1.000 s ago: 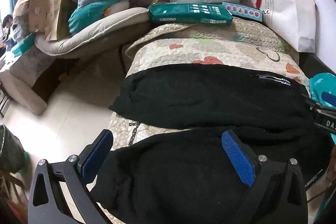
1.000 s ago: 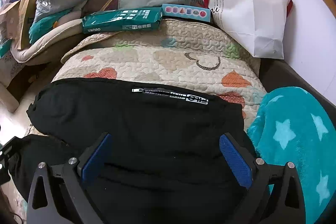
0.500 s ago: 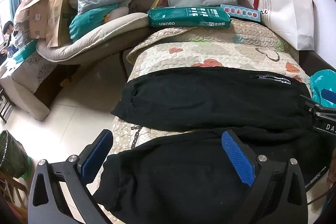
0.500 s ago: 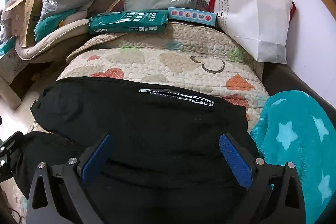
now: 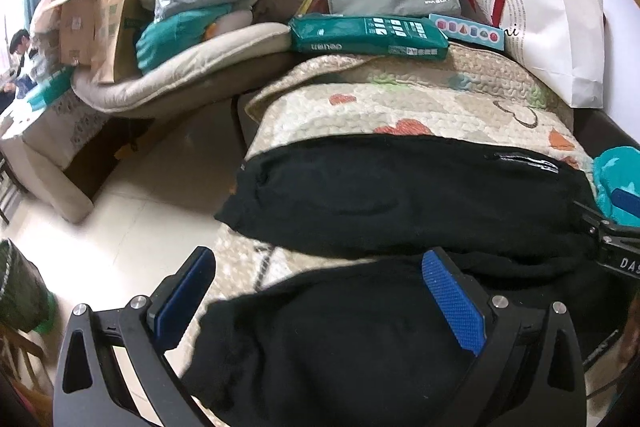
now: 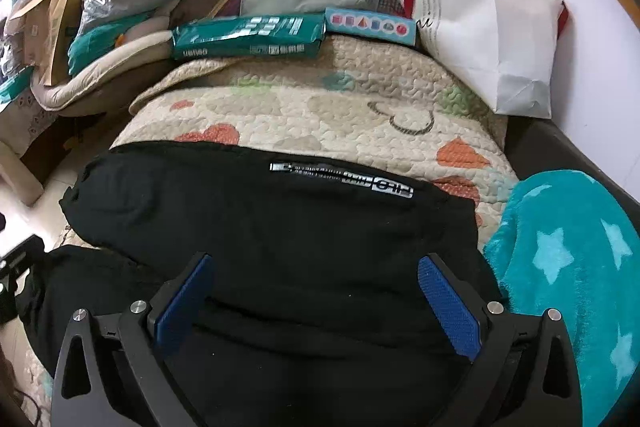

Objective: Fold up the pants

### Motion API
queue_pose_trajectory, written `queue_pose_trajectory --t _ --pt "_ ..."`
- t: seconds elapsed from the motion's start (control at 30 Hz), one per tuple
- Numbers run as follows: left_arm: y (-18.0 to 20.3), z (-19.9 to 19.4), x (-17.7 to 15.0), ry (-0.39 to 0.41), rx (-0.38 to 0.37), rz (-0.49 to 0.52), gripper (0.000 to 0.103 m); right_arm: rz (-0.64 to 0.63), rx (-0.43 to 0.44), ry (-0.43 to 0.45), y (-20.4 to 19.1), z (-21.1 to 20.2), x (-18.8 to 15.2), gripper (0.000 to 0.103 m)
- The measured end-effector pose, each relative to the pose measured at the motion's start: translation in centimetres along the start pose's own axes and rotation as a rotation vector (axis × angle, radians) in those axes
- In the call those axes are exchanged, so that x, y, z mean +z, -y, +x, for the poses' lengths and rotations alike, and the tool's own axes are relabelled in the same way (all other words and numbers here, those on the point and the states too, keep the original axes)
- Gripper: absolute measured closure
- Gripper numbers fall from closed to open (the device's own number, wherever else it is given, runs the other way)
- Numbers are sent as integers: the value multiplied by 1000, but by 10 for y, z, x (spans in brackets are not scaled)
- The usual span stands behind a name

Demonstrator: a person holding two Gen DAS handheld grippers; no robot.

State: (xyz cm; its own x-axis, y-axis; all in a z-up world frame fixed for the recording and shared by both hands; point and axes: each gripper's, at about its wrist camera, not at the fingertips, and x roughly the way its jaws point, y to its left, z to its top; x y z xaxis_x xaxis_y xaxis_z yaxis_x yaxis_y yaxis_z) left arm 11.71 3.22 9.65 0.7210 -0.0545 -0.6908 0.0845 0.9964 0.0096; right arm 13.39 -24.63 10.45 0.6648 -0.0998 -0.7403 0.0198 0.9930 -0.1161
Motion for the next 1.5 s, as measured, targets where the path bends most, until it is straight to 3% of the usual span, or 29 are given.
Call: queue_pose_trajectory --t 0.07,0.17,0.33,0.47,0.57,0.77,0.83,0.9,0.97,1.0,1.03,1.13,1.17,1.2,1.23,1.37,1.5 --pt "-5 4 10 2 38 36 0 -27 46 -59 6 6 16 0" --pt "-22 17 29 -29 25 34 0 -80 116 -79 19 14 45 0" --pt "-52 68 67 -109 -90 35 0 -146 200 -115 38 46 78 2" --pt "-53 112 87 -176 -158 146 0 -175 264 -143 48 70 89 12" --pt "-51 136 99 -182 -203 181 0 -221 278 -177 48 94 92 20" --pt "-43 187 110 -233 -271 212 0 -256 331 -216 44 130 99 22" --pt "-34 202 106 -265 -289 254 5 -249 349 -235 43 142 100 26" --pt "-26 212 100 -298 -304 302 12 -240 370 -258 41 151 98 38" --pt "-21 213 95 -290 -318 329 15 -253 383 -265 39 153 93 41" --pt "-21 213 95 -296 -341 322 25 -265 388 -265 39 152 90 42" --pt "-22 212 95 -302 -358 312 29 -266 391 -272 39 151 88 47" --pt "-27 206 97 -286 -353 310 63 -260 387 -291 43 152 80 67" --pt "-32 204 99 -290 -374 284 83 -256 388 -291 43 151 78 75" --pt "-35 202 101 -296 -391 261 94 -253 387 -289 44 150 77 78" --pt "-38 200 102 -297 -407 240 95 -250 387 -286 44 148 77 82" --pt "-22 184 102 -254 -341 293 96 -240 365 -270 45 138 77 90" --pt "-19 155 108 -193 -335 282 96 -241 342 -241 45 117 78 91"
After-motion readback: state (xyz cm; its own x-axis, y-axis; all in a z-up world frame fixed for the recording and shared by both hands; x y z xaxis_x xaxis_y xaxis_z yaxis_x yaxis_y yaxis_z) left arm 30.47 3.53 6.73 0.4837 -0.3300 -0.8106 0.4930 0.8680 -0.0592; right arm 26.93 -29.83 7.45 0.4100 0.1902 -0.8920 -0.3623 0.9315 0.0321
